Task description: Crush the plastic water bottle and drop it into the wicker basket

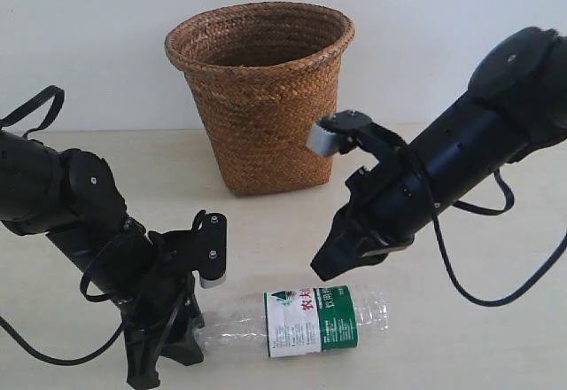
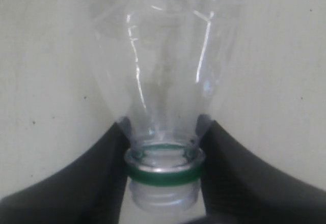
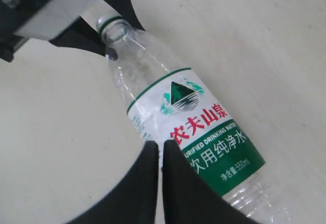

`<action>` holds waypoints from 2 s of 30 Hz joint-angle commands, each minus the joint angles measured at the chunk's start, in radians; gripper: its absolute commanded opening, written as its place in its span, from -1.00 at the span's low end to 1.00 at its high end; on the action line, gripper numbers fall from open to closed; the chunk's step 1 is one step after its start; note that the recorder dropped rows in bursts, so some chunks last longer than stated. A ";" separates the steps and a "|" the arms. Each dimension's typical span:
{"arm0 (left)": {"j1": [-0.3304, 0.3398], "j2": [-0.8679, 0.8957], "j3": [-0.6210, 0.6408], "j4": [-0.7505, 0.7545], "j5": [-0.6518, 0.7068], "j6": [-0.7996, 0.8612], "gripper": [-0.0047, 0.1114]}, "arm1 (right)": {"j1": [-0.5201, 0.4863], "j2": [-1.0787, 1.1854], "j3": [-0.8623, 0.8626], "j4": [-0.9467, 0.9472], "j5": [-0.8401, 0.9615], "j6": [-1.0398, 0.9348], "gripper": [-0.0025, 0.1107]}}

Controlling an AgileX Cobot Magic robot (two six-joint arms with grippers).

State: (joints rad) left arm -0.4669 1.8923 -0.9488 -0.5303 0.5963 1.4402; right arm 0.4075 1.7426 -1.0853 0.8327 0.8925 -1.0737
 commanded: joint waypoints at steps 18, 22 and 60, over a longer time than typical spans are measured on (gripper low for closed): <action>-0.007 0.004 -0.003 -0.008 -0.002 -0.008 -0.84 | 0.001 0.257 -0.004 -0.136 -0.064 -0.042 -0.96; -0.007 0.004 -0.003 -0.008 -0.002 -0.008 -0.84 | 0.001 0.284 -0.006 -0.156 -0.099 0.012 -0.96; -0.007 0.004 -0.011 -0.001 0.057 -0.011 -0.84 | 0.083 0.324 -0.347 -0.388 0.257 0.371 -0.96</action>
State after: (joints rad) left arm -0.4669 1.8934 -0.9559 -0.5375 0.6256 1.4326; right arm 0.4897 2.1095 -1.4404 0.4533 1.1411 -0.6247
